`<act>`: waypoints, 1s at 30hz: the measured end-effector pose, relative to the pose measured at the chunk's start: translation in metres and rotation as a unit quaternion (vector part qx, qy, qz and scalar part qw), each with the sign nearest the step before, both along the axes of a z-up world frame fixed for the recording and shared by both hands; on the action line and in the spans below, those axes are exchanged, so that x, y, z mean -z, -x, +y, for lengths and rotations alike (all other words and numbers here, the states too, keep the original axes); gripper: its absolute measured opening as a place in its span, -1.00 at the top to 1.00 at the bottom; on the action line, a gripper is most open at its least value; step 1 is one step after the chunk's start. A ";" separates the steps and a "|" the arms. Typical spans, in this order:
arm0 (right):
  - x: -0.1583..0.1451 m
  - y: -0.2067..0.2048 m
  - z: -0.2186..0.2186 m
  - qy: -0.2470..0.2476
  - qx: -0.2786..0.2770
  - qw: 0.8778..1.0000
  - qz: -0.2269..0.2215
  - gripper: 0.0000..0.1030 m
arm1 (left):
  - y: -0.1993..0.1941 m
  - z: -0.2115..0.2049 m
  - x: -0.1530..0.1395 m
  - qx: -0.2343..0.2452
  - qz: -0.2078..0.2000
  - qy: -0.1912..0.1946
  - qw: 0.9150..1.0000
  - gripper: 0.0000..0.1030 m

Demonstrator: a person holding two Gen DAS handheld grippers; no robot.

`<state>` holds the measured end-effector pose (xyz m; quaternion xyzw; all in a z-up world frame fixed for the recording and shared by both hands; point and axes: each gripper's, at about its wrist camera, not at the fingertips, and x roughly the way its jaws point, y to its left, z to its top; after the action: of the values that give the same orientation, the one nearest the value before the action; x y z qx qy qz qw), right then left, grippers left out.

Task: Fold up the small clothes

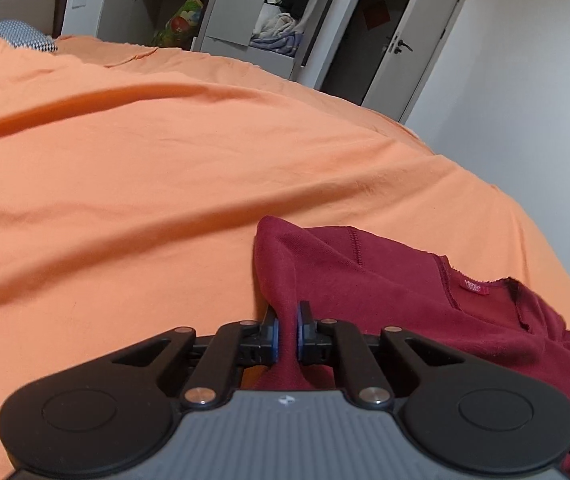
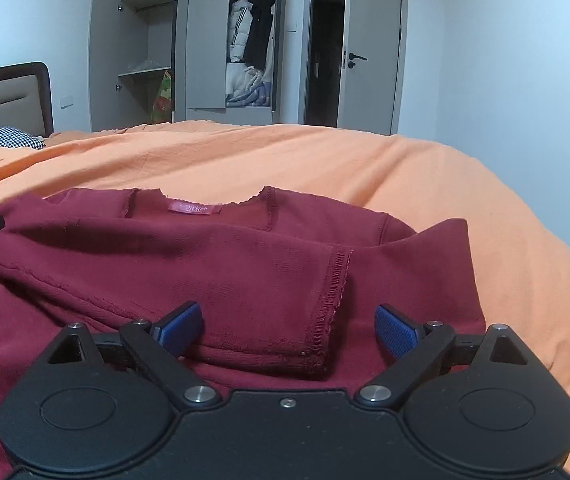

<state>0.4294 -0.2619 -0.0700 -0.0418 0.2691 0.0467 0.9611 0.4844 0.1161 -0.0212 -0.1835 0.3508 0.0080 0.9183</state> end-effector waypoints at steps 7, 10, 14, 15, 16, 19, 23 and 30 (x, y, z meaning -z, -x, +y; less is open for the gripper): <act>-0.010 0.005 -0.002 -0.008 0.008 0.999 -0.044 -0.98 | 0.016 -0.002 -0.008 -0.013 -0.022 -0.012 1.000 -0.25; -0.009 -0.001 -0.003 0.000 0.036 0.999 -0.039 -0.98 | 0.019 -0.009 -0.007 -0.011 -0.018 -0.031 0.999 -0.25; 0.006 -0.012 -0.008 0.019 0.075 0.997 0.001 -0.98 | 0.027 -0.002 0.006 -0.031 -0.005 -0.017 0.999 0.00; 0.009 -0.013 -0.011 0.014 0.078 0.997 0.005 -0.98 | 0.028 0.001 0.008 -0.032 -0.008 -0.009 0.999 0.25; 0.012 -0.013 -0.013 0.010 0.080 0.997 0.007 -0.98 | 0.029 0.001 0.010 -0.033 -0.008 -0.010 0.999 0.40; 0.017 -0.013 -0.011 0.017 0.080 0.997 0.006 -0.99 | 0.027 -0.001 0.013 -0.046 -0.012 -0.047 0.998 0.74; 0.017 -0.008 -0.009 0.021 0.080 0.997 -0.001 -0.99 | 0.027 0.005 0.016 -0.052 -0.008 -0.046 0.998 0.74; -0.003 0.022 -0.016 0.004 0.070 0.997 -0.012 -0.99 | 0.048 0.012 0.003 -0.060 -0.018 -0.048 0.997 0.36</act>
<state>0.4069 -0.2777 -0.0671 -0.0275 0.2595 -0.0219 0.9651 0.4368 0.1283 -0.0244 -0.1600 0.3217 0.0763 0.9301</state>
